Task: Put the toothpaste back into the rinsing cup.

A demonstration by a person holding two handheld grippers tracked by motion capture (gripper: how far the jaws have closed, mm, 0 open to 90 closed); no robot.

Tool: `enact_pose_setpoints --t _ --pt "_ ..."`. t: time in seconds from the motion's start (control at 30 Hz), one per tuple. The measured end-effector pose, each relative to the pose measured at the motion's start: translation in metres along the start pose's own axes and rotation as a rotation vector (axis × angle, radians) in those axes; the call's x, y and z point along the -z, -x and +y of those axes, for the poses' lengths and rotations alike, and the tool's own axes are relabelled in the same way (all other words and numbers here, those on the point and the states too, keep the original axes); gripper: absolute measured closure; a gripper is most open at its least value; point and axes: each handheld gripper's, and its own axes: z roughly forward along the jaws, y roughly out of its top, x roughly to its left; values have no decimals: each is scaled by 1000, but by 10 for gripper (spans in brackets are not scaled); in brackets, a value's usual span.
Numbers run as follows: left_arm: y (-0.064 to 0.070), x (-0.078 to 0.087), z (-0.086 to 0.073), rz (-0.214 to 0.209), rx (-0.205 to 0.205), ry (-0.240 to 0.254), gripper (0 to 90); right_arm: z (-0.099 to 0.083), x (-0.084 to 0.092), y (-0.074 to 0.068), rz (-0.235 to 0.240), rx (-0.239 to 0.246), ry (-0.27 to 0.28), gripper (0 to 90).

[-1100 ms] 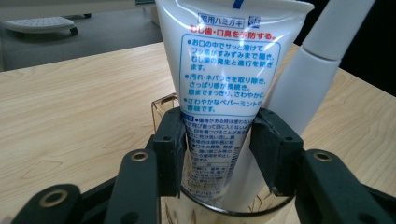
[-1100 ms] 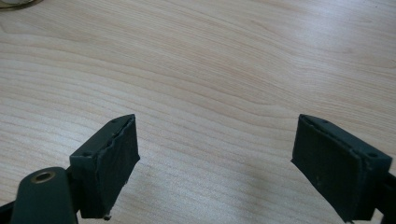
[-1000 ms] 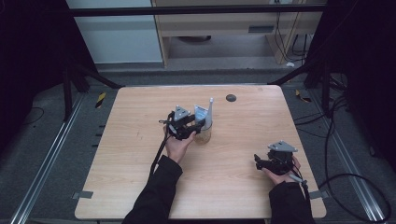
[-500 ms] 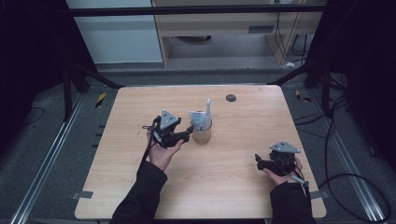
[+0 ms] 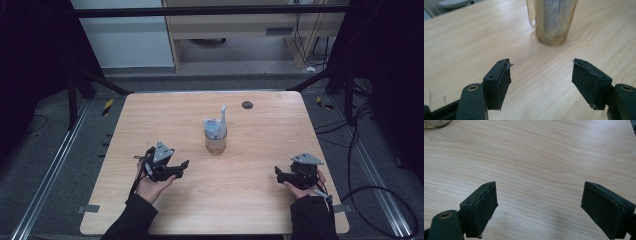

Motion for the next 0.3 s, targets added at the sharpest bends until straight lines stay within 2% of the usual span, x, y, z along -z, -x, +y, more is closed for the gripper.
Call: enact_pose_setpoints --t 0.17,0.3 --pt "-15 12 -28 33 44 -30 287 -1 -1 0 -6 5 -8 128" --pt "-28 21 -42 56 80 -36 278 -1 -1 -1 -9 11 -11 125"
